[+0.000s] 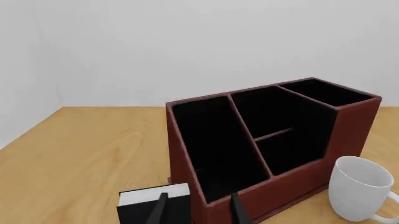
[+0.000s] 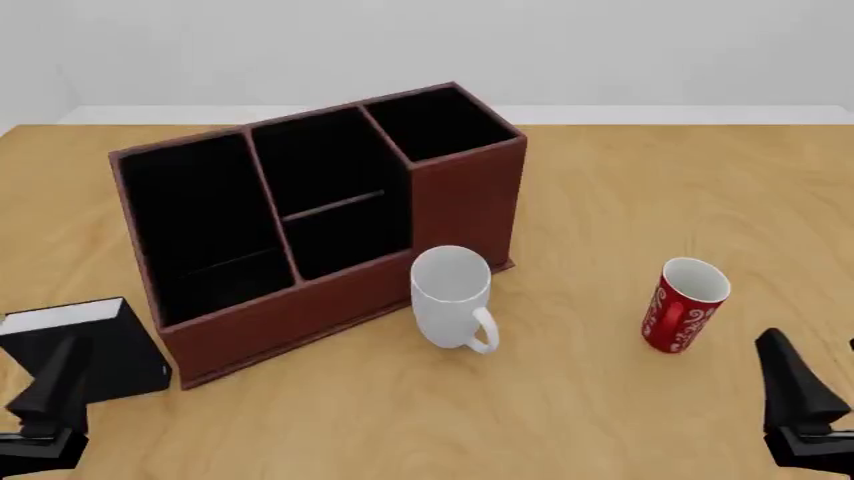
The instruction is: Pick up the red mug and place it to the right of the caddy.
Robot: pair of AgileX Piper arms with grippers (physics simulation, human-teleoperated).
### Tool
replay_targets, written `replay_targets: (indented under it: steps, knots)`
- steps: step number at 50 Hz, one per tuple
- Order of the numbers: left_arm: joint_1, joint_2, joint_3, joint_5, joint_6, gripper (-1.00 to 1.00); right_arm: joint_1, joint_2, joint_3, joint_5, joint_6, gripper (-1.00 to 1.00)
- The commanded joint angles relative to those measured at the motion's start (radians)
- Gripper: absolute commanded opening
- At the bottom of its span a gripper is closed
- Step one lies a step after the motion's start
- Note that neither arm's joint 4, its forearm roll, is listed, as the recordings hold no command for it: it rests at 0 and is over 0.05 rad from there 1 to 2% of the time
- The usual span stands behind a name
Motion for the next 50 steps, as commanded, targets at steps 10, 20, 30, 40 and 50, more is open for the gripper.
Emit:
replay_targets:
  steps: [10, 20, 30, 40, 50]
  knots:
    - [0.0, 0.0, 0.0, 0.0, 0.0, 1.0, 0.01, 0.046, -0.063, 0.036, -0.034, 1.0]
    - [0.0, 0.0, 0.0, 0.0, 0.0, 1.0, -0.122, 0.296, -0.294, 0.173, -0.034, 1.0]
    - [0.0, 0.0, 0.0, 0.0, 0.0, 1.0, -0.119, 0.396, -0.491, 0.356, 0.097, 1.0]
    - [0.0, 0.0, 0.0, 0.0, 0.0, 1.0, -0.104, 0.496, -0.619, 0.439, 0.096, 1.0]
    - [0.0, 0.0, 0.0, 0.0, 0.0, 1.0, -0.103, 0.664, -0.595, 0.43, 0.244, 1.0]
